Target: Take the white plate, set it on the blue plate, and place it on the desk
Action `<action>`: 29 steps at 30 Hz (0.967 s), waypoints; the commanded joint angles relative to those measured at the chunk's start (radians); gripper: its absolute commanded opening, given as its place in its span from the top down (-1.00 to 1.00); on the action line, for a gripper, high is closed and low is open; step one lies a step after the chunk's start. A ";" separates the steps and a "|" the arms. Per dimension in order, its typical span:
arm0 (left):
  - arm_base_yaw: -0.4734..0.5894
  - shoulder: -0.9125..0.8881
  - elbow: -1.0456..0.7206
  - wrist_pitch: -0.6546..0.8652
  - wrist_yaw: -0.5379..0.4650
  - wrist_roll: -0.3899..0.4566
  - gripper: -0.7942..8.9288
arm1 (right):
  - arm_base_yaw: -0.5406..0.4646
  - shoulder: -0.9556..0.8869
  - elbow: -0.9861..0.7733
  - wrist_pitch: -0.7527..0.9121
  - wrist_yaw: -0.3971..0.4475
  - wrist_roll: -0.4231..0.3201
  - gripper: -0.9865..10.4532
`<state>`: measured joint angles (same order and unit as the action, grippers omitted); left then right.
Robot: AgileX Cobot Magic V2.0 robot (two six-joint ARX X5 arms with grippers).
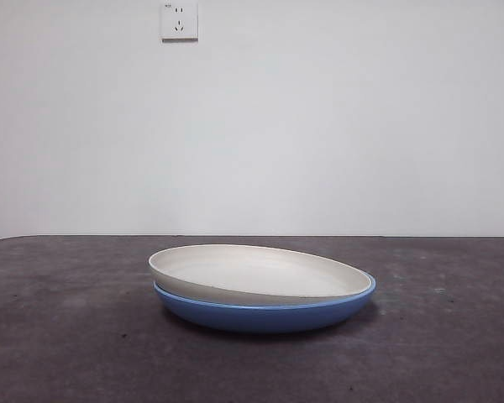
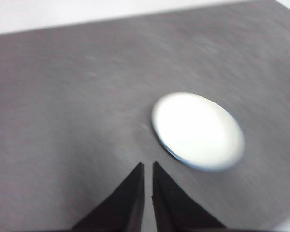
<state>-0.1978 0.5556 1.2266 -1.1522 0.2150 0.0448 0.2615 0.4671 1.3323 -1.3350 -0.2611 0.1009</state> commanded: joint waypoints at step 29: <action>0.187 -0.440 -1.215 1.062 -0.182 -0.093 0.78 | 0.005 0.004 0.018 -0.040 0.000 -0.008 0.79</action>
<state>-0.0113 0.1162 0.0326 -0.0940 0.0414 -0.0433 0.2615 0.4671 1.3323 -1.3350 -0.2611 0.1009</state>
